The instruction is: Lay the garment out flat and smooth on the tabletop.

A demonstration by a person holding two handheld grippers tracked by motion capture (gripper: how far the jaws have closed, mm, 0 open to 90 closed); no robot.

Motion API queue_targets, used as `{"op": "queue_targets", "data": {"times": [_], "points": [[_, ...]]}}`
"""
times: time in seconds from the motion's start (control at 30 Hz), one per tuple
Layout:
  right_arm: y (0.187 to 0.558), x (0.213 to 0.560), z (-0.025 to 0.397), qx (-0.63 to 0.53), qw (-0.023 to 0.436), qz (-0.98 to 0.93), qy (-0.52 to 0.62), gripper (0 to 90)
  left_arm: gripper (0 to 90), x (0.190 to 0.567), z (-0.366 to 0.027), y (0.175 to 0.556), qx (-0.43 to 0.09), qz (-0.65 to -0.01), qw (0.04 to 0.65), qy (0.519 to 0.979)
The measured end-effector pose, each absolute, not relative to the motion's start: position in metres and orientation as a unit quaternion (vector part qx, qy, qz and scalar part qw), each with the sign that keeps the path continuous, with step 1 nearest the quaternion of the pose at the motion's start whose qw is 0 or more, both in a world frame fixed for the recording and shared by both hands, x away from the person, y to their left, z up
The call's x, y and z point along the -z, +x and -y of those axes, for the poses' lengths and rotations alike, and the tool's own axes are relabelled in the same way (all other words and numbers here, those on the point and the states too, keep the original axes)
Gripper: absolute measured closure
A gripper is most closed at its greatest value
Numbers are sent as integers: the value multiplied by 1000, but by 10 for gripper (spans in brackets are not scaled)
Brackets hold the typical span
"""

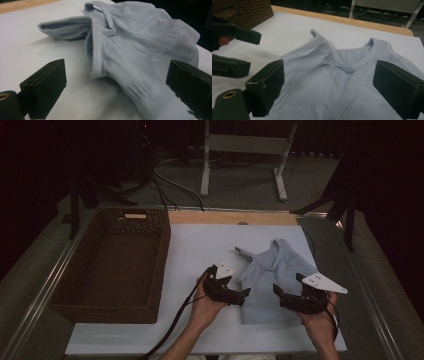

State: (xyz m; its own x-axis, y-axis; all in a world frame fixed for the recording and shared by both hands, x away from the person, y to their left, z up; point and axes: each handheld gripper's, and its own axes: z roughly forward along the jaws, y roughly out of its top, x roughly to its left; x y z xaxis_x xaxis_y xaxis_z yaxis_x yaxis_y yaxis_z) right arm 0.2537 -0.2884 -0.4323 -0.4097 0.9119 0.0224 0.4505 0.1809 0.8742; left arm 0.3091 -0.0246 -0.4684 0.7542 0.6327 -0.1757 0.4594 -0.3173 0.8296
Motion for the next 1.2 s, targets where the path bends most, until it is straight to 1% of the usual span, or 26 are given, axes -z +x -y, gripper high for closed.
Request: {"op": "queue_targets", "data": {"times": [0.47,0.53,0.77,0.93,0.97,1.0,1.07,1.17,1.2], "points": [[253,431,290,-431,272,-718,474,106,50,486,42,307,-56,-339,455,821],[253,431,290,-431,273,-717,474,106,98,487,44,306,-52,-339,453,823],[253,430,291,-431,276,-717,474,106,133,493,51,306,-38,-337,440,832],[253,430,291,-432,276,-716,474,106,173,495,59,304,-48,-340,422,839],[253,430,291,-432,276,-716,474,106,205,494,60,304,-53,-341,419,839],[253,430,291,-431,276,-716,474,106,280,493,61,305,-54,-345,421,837],[252,430,291,-431,277,-716,474,106,329,491,61,306,-49,-345,419,838],[253,430,291,-431,277,-717,474,107,469,491,61,308,-32,-347,425,836],[253,430,291,-431,276,-717,474,106,491,491,61,308,-35,-347,424,836]]}}
